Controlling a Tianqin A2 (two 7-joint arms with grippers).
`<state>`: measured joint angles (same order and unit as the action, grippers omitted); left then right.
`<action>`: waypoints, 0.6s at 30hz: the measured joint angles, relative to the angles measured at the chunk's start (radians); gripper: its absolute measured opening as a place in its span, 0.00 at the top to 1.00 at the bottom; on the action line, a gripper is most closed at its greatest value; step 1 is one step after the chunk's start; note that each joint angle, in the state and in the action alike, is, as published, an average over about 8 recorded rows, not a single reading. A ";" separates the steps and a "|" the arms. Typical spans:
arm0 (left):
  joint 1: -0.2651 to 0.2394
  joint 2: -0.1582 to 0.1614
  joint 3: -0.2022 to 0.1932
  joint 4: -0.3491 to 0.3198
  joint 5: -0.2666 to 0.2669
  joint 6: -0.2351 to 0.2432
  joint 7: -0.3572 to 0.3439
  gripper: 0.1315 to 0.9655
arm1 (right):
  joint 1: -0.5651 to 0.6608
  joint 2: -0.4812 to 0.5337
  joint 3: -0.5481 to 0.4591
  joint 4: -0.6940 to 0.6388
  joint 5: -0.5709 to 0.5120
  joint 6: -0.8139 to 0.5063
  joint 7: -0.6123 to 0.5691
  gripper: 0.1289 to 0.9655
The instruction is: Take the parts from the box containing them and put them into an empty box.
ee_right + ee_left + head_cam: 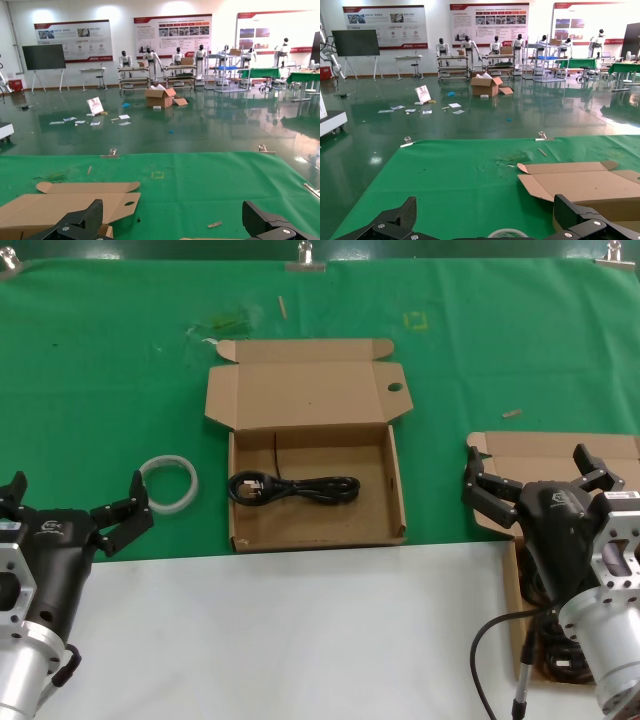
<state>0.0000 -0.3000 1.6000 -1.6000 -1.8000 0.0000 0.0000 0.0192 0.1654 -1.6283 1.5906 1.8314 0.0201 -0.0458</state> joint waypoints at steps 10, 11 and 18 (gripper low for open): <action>0.000 0.000 0.000 0.000 0.000 0.000 0.000 0.00 | 0.000 0.000 0.000 0.000 0.000 0.000 0.000 0.00; 0.000 0.000 0.000 0.000 0.000 0.000 0.000 0.00 | 0.000 0.000 0.000 0.000 0.000 0.000 0.000 0.00; 0.000 0.000 0.000 0.000 0.000 0.000 0.000 0.00 | 0.000 0.000 0.000 0.000 0.000 0.000 0.000 0.00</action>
<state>0.0000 -0.3000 1.6000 -1.6000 -1.8000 0.0000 0.0000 0.0192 0.1654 -1.6283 1.5906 1.8314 0.0201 -0.0458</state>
